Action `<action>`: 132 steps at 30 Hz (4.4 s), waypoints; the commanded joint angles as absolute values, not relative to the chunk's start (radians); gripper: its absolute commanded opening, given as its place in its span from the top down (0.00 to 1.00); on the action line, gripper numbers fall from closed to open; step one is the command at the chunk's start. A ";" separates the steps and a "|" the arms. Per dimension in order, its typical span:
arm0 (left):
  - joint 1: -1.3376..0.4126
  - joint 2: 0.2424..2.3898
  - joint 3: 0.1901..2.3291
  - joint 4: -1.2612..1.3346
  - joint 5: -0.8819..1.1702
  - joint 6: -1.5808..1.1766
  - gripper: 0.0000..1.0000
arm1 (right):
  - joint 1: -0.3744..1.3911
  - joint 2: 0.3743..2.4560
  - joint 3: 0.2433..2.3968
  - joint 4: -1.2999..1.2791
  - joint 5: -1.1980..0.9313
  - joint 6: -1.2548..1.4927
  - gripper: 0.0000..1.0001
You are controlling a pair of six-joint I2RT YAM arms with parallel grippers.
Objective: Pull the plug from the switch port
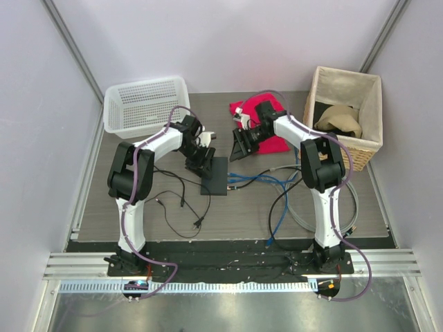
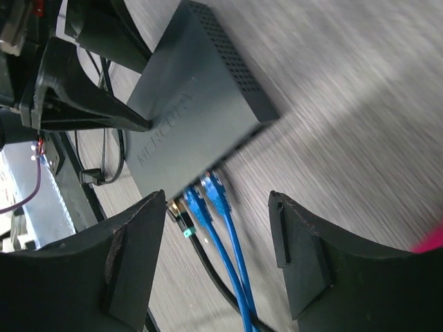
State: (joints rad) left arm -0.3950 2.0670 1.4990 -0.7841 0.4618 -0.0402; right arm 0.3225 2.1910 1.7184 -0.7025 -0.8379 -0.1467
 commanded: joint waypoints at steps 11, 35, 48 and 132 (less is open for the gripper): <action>-0.408 2.063 1.463 -0.792 0.388 -0.003 0.44 | 0.379 2.263 1.746 -0.739 -0.847 -0.238 0.39; -0.408 2.056 1.457 -0.788 0.382 -0.003 0.44 | 0.423 2.384 1.790 -0.943 -0.844 -0.428 0.56; -0.408 2.060 1.451 -0.792 0.376 -0.003 0.44 | 0.437 2.425 1.815 -0.861 -0.816 -0.321 0.62; -0.423 2.105 1.480 -0.793 0.380 0.023 0.44 | 0.333 2.280 2.105 -1.008 -0.660 -0.537 0.81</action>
State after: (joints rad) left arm -0.4084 2.0602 1.4937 -0.8066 0.4492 -0.0124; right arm 0.3664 2.4073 2.0399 -1.0916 -0.6857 -0.5514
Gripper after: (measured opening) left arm 0.559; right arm 0.093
